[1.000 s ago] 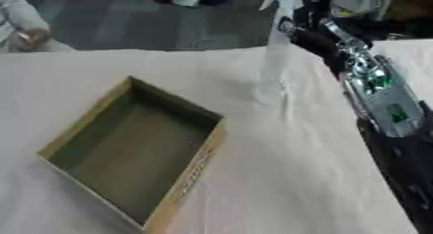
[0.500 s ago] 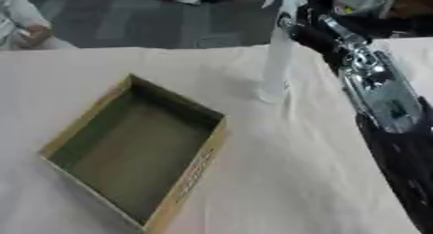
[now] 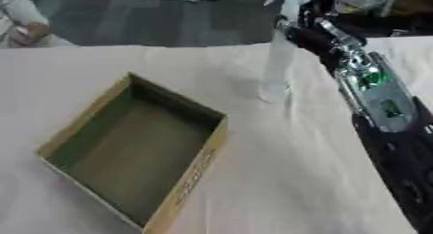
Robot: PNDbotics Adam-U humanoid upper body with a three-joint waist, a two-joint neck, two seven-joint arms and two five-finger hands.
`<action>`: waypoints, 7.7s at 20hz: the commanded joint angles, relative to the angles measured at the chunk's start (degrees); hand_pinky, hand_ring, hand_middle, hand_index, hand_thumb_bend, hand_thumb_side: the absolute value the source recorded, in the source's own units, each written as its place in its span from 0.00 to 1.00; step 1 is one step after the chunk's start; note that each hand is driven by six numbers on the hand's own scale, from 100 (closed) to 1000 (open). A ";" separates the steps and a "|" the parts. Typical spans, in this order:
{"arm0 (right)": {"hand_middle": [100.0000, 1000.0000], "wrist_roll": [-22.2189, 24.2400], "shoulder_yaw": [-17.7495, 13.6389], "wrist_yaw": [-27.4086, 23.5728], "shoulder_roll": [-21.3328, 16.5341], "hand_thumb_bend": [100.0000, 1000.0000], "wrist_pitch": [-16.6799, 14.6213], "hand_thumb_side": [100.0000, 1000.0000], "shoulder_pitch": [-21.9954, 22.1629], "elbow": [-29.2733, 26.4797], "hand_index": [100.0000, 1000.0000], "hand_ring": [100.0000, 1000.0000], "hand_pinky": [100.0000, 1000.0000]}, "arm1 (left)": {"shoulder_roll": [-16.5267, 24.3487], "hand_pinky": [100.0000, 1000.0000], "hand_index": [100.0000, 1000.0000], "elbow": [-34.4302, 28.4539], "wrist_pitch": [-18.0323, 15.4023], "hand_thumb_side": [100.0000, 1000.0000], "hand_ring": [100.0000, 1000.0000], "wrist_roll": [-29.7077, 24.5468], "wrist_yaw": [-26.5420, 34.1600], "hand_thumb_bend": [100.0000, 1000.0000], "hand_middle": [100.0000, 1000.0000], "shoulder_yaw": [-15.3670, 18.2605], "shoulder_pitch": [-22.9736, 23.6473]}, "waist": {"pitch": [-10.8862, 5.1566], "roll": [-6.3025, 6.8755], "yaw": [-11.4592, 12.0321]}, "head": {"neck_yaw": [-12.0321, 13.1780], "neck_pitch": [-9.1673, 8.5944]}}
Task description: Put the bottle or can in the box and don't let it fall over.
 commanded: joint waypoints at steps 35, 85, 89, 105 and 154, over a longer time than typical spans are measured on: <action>0.85 -0.07 -0.46 -2.13 -0.82 0.00 -2.25 0.48 -1.34 -0.35 0.93 0.93 0.92 | -0.32 0.95 0.63 -0.85 -0.62 0.50 0.36 -0.47 0.71 0.00 0.39 0.71 -0.28 | 2.51 0.10 1.63 | -0.80 -3.68; 0.00 -20.62 2.70 -14.01 2.74 0.00 -21.73 0.41 -1.48 -11.38 0.04 0.06 0.60 | -0.59 0.96 0.60 -0.74 -2.03 0.51 0.35 -0.70 1.07 0.00 0.35 1.27 -0.18 | -0.52 -0.48 1.16 | -1.33 0.97; 0.00 -19.38 5.52 -16.31 4.99 0.00 -19.04 0.41 -2.94 -17.83 0.04 0.07 0.60 | -0.39 0.96 0.60 -0.33 -1.88 0.51 0.36 -1.17 0.64 0.00 0.36 1.18 -0.14 | -2.76 -1.13 0.71 | -2.14 2.80; 0.01 -15.76 16.53 -7.65 22.63 0.00 -18.60 0.41 -1.70 -19.91 0.04 0.08 0.59 | 10.27 0.97 0.60 6.85 0.08 0.50 0.35 2.11 8.71 0.00 0.36 5.37 1.06 | -6.25 -2.72 0.84 | -4.52 5.88; 1.00 -2.43 22.53 10.84 19.92 0.00 -7.48 0.13 7.04 -7.01 1.00 1.00 0.98 | 9.44 0.96 0.60 5.71 -0.32 0.51 0.35 4.82 6.57 0.00 0.35 7.04 3.65 | -5.92 -2.91 -0.52 | -4.28 8.25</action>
